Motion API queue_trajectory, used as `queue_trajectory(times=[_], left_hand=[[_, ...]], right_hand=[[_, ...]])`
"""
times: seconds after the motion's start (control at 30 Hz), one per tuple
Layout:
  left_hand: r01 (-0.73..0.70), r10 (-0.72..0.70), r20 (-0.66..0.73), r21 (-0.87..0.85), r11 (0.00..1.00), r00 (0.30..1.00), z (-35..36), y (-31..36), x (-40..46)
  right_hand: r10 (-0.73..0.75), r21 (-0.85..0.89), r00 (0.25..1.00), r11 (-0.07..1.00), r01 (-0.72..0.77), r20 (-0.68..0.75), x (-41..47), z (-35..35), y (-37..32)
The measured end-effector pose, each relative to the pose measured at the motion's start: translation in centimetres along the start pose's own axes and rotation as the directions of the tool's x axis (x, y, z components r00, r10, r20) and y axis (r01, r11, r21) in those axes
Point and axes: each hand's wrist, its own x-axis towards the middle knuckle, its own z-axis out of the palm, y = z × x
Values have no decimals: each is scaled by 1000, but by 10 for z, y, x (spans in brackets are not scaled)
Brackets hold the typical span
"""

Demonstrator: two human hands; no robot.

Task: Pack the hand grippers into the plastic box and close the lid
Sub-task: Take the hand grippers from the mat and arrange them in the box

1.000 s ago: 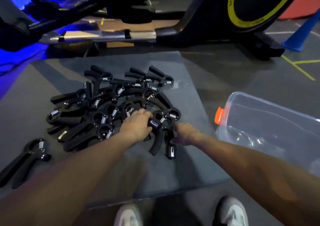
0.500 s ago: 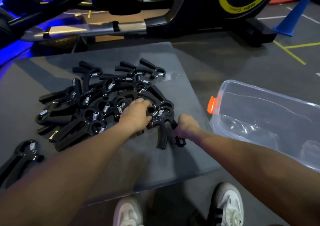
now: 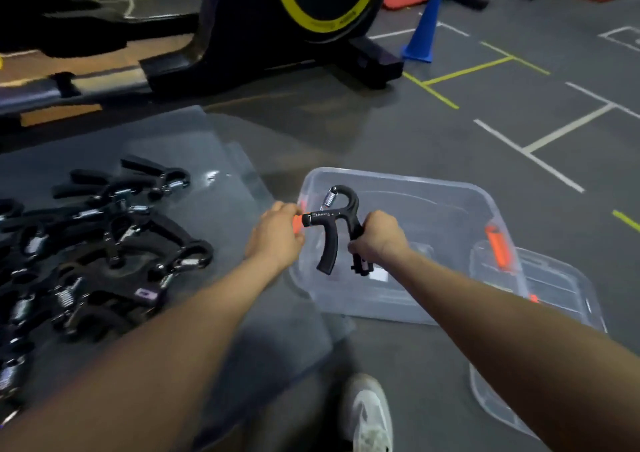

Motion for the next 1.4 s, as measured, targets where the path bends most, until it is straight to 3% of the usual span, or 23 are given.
queue_trajectory(times=[0.3, 0.5, 0.67, 1.07, 1.2, 1.3, 1.4], left_hand=[[-36, 43, -33, 186, 982, 999, 51, 9, 72], [-72, 103, -204, 154, 985, 974, 66, -7, 88], [-65, 100, -249, 145, 987, 963, 70, -9, 86], [-80, 112, -269, 126, 989, 957, 72, -10, 86], [-104, 116, -263, 60, 993, 958, 70, -11, 85], [-115, 116, -171, 13, 993, 978, 60, -13, 82], [-79, 79, -102, 6, 997, 992, 36, -21, 70]], right_hand=[[160, 8, 982, 987, -162, 98, 90, 35, 52], [195, -30, 966, 981, -193, 170, 132, 76, 57], [211, -15, 954, 977, -213, 213, 143, 98, 52], [113, -224, 945, 974, -43, 308, 147, 110, 60], [58, 24, 953, 997, -68, 299, 140, 102, 48], [-10, 255, 978, 966, -45, 210, 124, 81, 22], [-103, 278, 989, 958, 70, 105, 109, 53, -11]])
